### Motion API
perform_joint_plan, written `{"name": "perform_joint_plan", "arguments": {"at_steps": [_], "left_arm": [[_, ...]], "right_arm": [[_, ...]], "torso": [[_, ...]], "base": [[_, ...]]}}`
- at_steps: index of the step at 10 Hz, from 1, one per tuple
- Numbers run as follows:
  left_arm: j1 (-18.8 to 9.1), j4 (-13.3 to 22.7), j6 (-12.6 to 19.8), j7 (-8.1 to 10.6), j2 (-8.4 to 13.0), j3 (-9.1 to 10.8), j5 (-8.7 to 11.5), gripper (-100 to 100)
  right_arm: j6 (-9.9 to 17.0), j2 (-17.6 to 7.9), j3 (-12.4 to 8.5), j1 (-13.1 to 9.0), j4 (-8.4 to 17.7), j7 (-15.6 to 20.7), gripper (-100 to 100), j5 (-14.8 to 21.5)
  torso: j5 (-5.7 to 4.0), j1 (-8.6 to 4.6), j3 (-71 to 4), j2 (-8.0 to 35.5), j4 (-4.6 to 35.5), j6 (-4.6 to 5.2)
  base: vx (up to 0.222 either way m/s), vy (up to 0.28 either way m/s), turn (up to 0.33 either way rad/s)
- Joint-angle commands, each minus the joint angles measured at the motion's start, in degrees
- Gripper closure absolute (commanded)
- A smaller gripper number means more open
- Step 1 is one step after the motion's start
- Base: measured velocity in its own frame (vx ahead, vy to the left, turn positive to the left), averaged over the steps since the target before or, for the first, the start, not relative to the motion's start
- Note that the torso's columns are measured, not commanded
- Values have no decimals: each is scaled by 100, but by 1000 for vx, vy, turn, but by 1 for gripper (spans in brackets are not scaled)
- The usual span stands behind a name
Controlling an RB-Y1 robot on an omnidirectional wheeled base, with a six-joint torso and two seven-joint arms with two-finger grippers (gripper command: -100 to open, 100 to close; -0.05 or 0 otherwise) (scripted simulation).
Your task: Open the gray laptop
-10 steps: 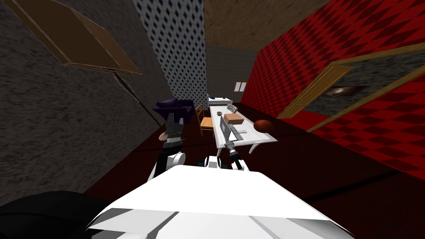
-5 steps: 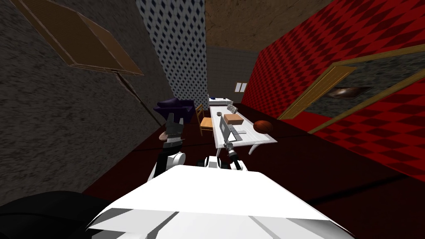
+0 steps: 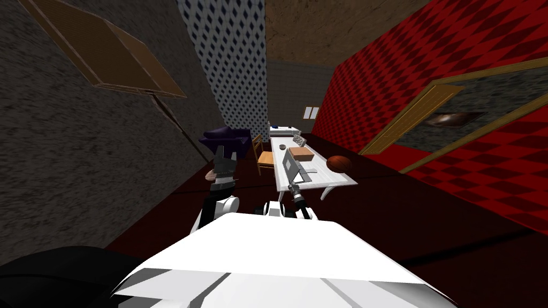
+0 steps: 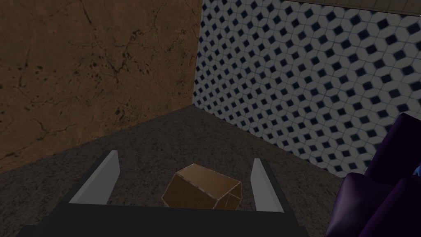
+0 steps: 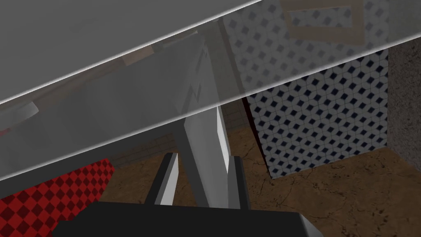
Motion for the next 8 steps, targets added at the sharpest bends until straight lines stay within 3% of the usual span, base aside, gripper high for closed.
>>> {"name": "perform_joint_plan", "arguments": {"at_steps": [1,8], "left_arm": [[0,0,0,0,0,0,0,0],[0,0,0,0,0,0,0,0]], "right_arm": [[-130,-1,56,27,187,-308,100,-194],[-643,-15,233,74,823,-1282,100,-909]], "torso": [[-1,0,0,-1,1,-3],[-9,-12,-13,-31,-31,5]], "base": [[18,-29,24],[30,-27,35]]}}
